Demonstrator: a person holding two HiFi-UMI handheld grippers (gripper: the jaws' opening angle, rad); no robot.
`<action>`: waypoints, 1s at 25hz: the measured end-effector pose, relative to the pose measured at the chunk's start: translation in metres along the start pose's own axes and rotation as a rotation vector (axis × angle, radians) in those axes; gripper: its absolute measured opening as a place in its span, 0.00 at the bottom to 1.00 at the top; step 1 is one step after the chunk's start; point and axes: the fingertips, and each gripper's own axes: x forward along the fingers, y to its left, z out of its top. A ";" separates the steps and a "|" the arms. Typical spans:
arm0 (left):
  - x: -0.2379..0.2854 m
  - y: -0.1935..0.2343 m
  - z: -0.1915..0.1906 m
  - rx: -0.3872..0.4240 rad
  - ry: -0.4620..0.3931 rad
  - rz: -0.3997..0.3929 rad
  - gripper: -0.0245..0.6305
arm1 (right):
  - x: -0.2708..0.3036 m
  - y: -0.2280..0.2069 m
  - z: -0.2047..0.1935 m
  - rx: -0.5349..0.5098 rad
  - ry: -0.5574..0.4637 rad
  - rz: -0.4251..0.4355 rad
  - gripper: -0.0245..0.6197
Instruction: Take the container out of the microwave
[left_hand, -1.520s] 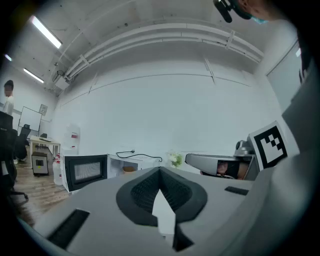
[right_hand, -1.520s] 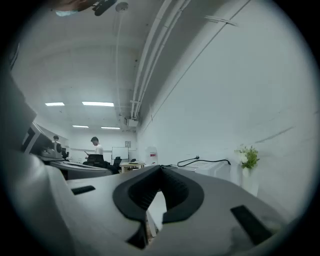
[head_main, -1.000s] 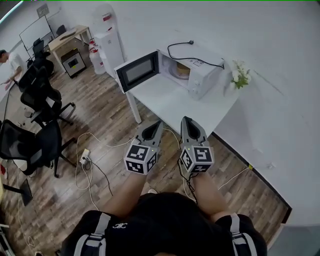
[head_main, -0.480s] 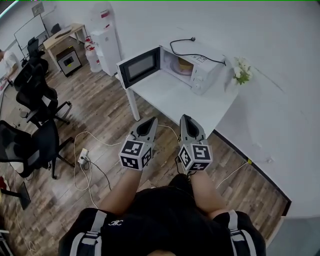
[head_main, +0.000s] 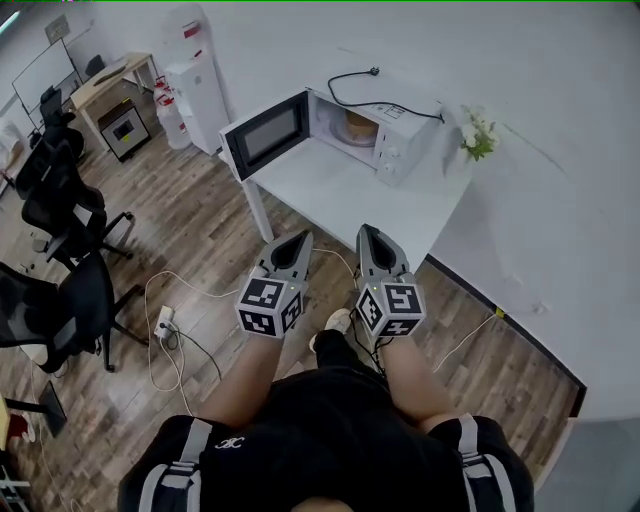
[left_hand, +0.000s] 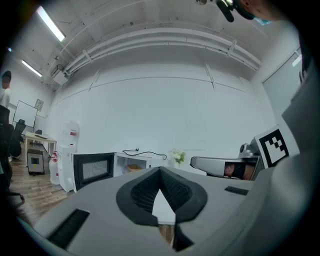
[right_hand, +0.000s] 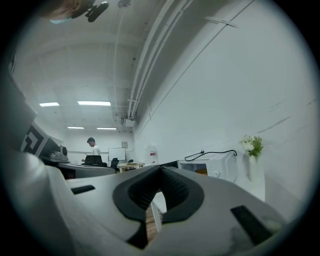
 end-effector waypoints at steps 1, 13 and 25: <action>0.007 0.003 0.001 0.002 0.000 -0.003 0.05 | 0.006 -0.003 0.000 0.002 0.000 -0.002 0.04; 0.119 0.067 0.007 0.024 0.029 -0.055 0.05 | 0.121 -0.062 -0.008 0.024 0.001 -0.057 0.04; 0.265 0.126 0.022 0.030 0.065 -0.110 0.05 | 0.245 -0.140 -0.008 -0.021 0.021 -0.127 0.04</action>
